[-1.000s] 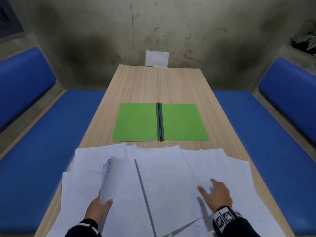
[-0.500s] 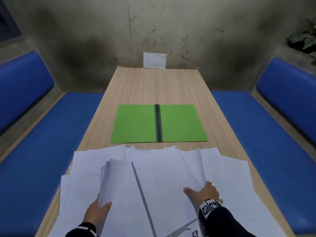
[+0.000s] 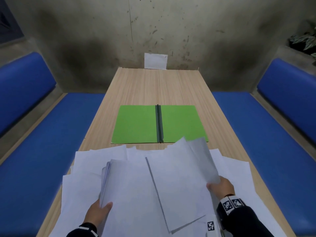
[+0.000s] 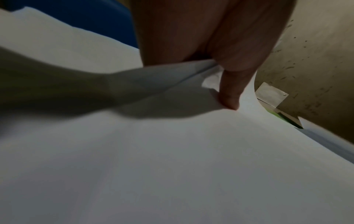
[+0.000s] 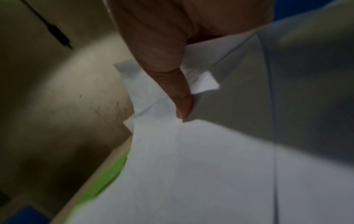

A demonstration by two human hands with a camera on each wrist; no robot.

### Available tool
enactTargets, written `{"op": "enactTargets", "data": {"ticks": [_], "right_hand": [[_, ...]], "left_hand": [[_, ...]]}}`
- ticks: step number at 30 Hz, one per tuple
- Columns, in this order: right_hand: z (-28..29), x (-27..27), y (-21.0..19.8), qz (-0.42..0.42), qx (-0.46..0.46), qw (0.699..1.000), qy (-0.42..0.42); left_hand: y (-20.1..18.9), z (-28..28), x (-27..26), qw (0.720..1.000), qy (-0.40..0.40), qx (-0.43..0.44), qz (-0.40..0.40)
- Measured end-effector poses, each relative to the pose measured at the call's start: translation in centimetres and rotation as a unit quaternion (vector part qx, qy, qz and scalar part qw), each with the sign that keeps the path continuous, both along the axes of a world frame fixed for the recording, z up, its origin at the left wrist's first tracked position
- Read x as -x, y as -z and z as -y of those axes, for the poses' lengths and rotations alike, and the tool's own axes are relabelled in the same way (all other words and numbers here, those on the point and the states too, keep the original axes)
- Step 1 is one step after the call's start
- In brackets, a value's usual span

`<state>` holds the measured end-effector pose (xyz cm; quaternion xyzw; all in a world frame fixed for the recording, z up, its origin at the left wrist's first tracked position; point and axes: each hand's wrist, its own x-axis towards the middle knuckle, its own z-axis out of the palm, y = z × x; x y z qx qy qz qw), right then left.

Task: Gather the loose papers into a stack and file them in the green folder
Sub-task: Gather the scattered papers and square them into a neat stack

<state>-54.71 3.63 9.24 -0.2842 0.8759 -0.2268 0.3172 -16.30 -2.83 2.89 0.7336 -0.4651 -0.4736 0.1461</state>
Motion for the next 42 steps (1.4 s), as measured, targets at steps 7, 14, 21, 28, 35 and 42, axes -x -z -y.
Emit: {"op": "enactTargets", "data": {"ticks": [7, 14, 21, 28, 35, 42], "right_hand": [[-0.5, 5.2, -6.5, 0.025, 0.193, 0.973, 0.125], [-0.9, 5.8, -10.5, 0.096, 0.294, 0.942, 0.127], [0.7, 2.6, -6.5, 0.119, 0.265, 0.955, 0.060], [2.5, -0.1, -3.8, 0.149, 0.235, 0.960, -0.003], [3.4, -1.9, -2.3, 0.136, 0.222, 0.965, -0.027], [3.3, -2.4, -2.9, 0.130, 0.216, 0.967, -0.027]], "left_hand": [[-0.6, 0.1, 0.1, 1.000, 0.003, -0.005, -0.015], [-2.4, 0.3, 0.9, 0.999, 0.020, 0.016, -0.048], [-6.1, 0.9, 4.5, 0.982, 0.032, 0.052, -0.179], [-6.7, 1.2, 5.7, 0.970, 0.030, 0.025, -0.239], [-6.0, 0.2, 6.6, 0.972, 0.104, 0.001, -0.213], [-6.4, 0.2, 6.6, 0.968, 0.166, 0.023, -0.186]]}}
